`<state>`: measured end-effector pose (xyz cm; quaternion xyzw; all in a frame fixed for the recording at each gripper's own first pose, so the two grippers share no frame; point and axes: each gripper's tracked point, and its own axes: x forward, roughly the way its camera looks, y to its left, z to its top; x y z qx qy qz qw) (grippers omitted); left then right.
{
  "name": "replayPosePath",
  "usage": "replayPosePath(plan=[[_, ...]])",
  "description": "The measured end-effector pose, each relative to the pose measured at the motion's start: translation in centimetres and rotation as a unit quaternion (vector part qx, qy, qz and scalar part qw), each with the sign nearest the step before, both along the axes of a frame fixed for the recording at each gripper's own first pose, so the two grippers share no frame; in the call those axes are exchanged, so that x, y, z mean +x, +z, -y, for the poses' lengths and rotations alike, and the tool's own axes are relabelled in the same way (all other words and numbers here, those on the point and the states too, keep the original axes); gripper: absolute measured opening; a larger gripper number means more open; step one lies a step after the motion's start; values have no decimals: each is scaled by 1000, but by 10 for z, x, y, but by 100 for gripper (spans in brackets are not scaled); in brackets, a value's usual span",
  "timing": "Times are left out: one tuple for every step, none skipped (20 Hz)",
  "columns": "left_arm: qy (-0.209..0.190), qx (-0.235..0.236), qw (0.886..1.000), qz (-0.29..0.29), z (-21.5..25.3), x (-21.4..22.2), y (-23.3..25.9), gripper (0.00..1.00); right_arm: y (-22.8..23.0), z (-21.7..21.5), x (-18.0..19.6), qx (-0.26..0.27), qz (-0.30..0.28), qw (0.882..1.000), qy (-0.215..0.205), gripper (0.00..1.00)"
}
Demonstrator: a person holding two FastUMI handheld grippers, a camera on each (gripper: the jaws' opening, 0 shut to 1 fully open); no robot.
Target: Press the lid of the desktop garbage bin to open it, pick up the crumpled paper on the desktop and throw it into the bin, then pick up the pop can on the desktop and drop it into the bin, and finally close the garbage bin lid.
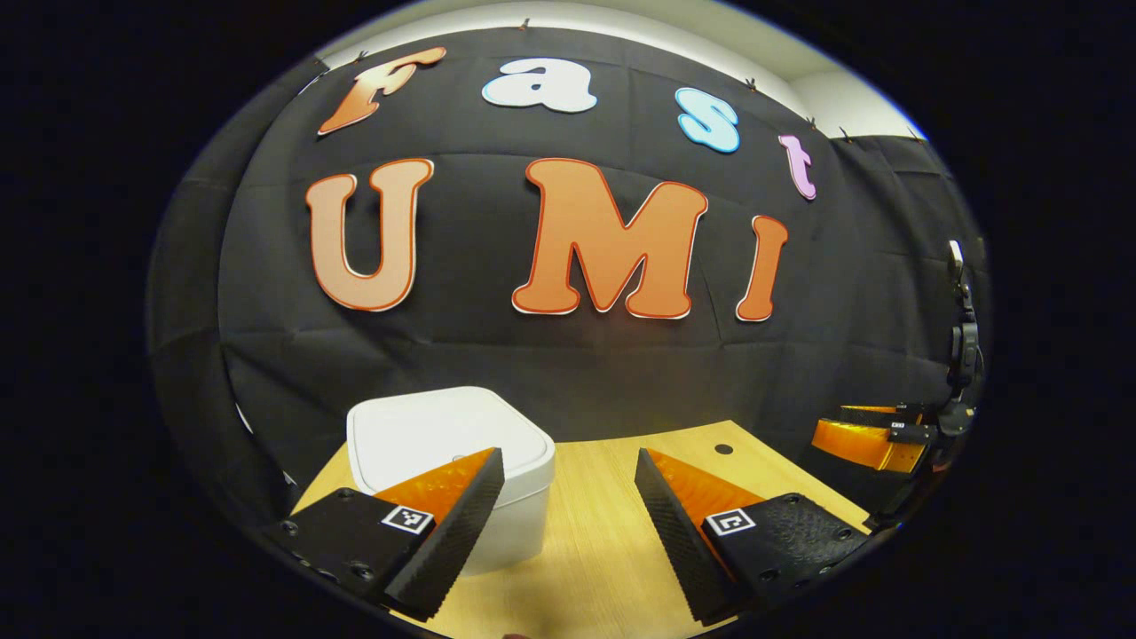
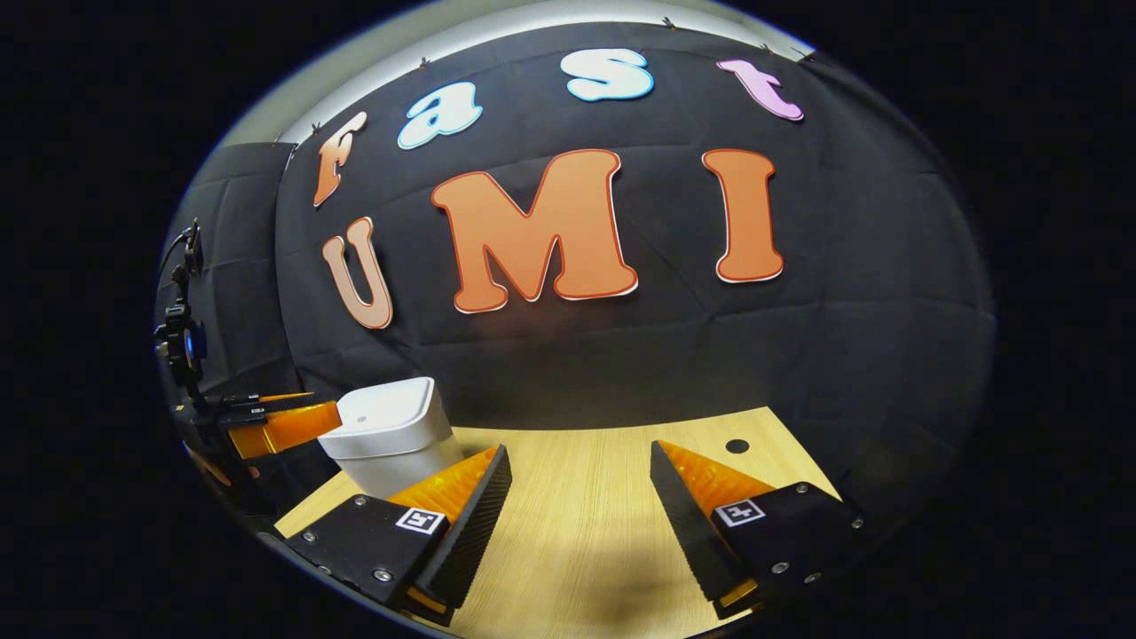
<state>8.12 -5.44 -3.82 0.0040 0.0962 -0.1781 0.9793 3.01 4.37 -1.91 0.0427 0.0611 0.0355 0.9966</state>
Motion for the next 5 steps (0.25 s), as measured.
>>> replayPosePath(plan=[[-2, -5, 1000, 5, 1, -3, -4, 95, 0, -5, -6, 0, 10, 1000, 4, 94], [-4, -3, 1000, 14, 3, -4, -6, 95, -2, -9, -9, 0, 20, 1000, 8, 94], [-4, 4, 1000, 22, 1, -6, -10, 95, -5, -13, -11, -5, 26, 1000, 7, 94], [-5, 10, 1000, 27, 0, -8, -14, 95, -7, -14, -13, -14, 33, 999, 3, 94], [-5, 12, 1000, 27, 1, -10, -18, 95, -11, -14, -14, -24, 35, 999, -2, 94]])
